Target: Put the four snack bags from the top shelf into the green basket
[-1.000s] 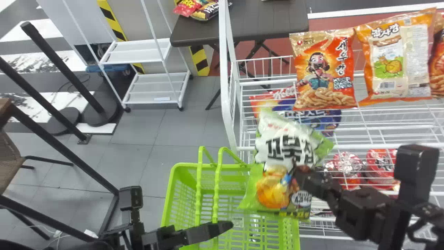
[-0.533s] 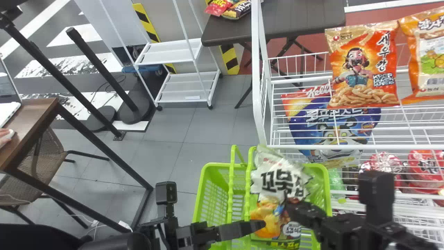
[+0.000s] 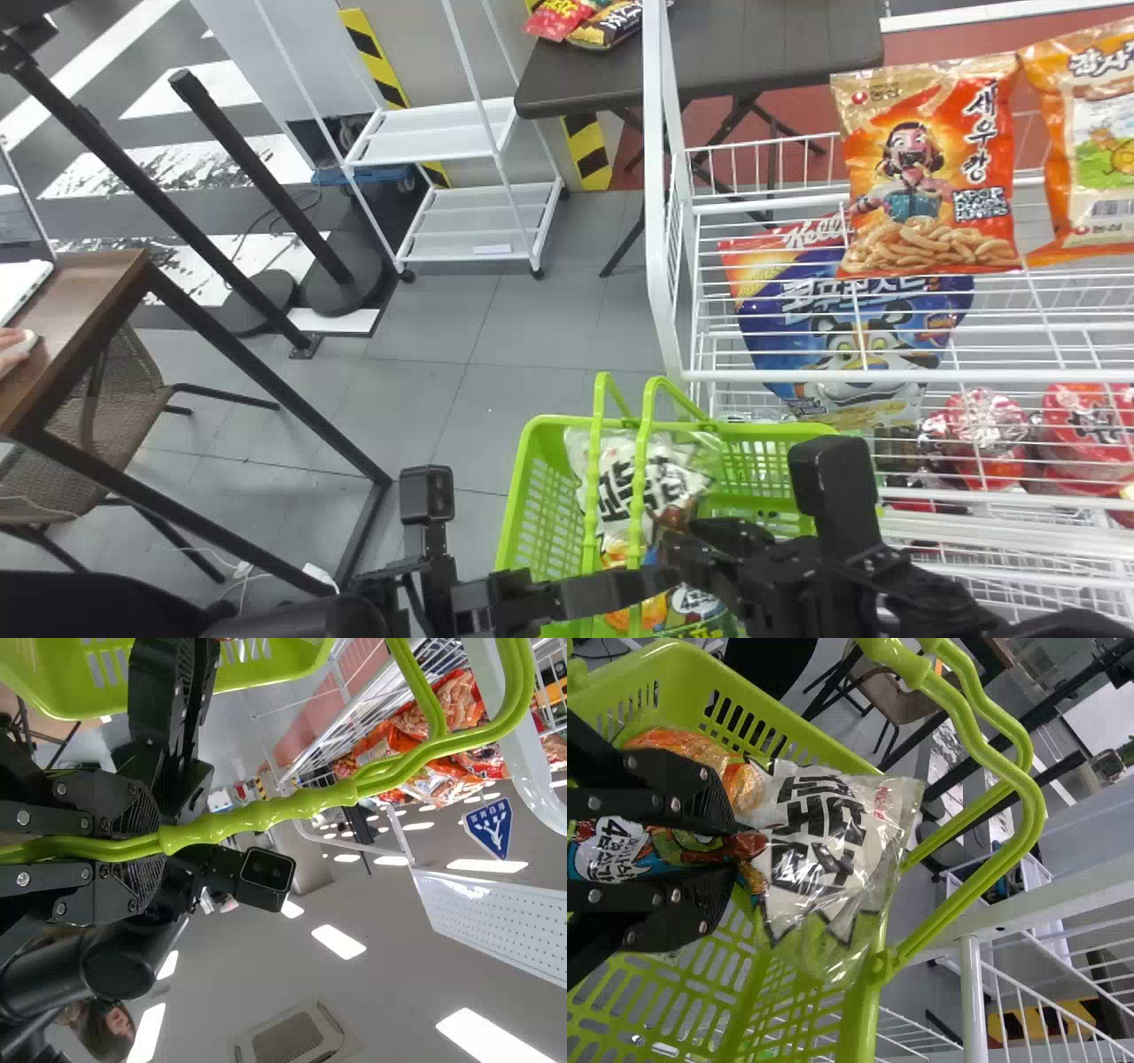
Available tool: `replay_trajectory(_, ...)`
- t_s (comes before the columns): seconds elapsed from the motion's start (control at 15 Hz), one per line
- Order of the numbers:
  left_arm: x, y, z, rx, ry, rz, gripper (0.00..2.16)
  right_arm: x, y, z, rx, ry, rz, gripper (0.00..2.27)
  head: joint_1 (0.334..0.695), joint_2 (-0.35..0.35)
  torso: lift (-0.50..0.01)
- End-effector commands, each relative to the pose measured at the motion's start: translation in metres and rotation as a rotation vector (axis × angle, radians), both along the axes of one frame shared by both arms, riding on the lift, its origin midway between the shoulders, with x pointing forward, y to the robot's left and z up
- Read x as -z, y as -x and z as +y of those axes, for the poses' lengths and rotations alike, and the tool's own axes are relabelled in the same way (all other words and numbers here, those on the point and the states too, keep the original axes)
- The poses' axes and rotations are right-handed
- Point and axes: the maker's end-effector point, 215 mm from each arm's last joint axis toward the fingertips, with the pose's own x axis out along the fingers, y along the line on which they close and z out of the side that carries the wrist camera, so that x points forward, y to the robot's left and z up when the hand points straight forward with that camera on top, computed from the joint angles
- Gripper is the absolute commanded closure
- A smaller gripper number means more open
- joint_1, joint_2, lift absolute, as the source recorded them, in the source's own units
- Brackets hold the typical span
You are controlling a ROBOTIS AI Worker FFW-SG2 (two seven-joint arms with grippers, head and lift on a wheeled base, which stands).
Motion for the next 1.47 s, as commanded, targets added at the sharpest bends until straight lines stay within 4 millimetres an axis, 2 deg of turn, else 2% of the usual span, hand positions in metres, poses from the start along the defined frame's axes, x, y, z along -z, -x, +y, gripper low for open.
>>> replay_trajectory(0.0, -0.003, 0.001, -0.001, 0.010, 0.009, -0.005, 2.15, -0.013, 0.004, -0.019, 0.022, 0.008, 0.008, 0.05, 0.695, 0.350, 0.000)
replay_trajectory(0.13, -0.003, 0.001, -0.002, 0.013, 0.009, -0.006, 2.15, -0.024, 0.001, -0.054, 0.070, 0.026, 0.011, 0.06, 0.695, 0.350, 0.000)
replay_trajectory(0.2, -0.003, 0.001, -0.002, 0.013, 0.010, -0.006, 2.15, -0.032, -0.009, -0.075, 0.110, 0.031, -0.011, 0.06, 0.695, 0.350, 0.000)
replay_trajectory(0.4, -0.003, 0.002, -0.001, 0.014, 0.010, -0.005, 2.15, -0.066, -0.068, -0.147, 0.252, 0.053, -0.112, 0.06, 0.695, 0.350, 0.000)
replay_trajectory(0.53, -0.003, 0.002, -0.001, 0.014, 0.010, -0.005, 2.15, -0.087, -0.111, -0.171, 0.304, 0.074, -0.187, 0.06, 0.695, 0.266, 0.000)
replay_trajectory(0.73, -0.003, 0.003, -0.001, 0.014, 0.010, -0.002, 2.15, -0.113, -0.181, -0.189, 0.382, 0.087, -0.334, 0.07, 0.695, 0.185, 0.000)
replay_trajectory(0.8, -0.002, 0.004, 0.000, 0.013, 0.011, 0.000, 2.15, -0.116, -0.199, -0.191, 0.401, 0.099, -0.360, 0.07, 0.695, 0.151, 0.000)
replay_trajectory(0.93, -0.002, 0.004, 0.000, 0.010, 0.012, 0.001, 2.15, -0.120, -0.242, -0.198, 0.445, 0.133, -0.405, 0.07, 0.695, 0.130, 0.000)
replay_trajectory(1.07, -0.002, 0.005, 0.002, 0.006, 0.013, 0.003, 2.15, -0.127, -0.277, -0.204, 0.486, 0.166, -0.457, 0.07, 0.695, 0.115, 0.000)
replay_trajectory(1.2, -0.001, 0.005, 0.004, 0.000, 0.014, 0.008, 2.15, -0.132, -0.304, -0.209, 0.513, 0.183, -0.489, 0.07, 0.695, 0.098, 0.000)
replay_trajectory(1.4, 0.000, 0.006, 0.005, -0.002, 0.014, 0.010, 2.15, -0.118, -0.325, -0.212, 0.539, 0.282, -0.487, 0.10, 0.695, 0.092, 0.000)
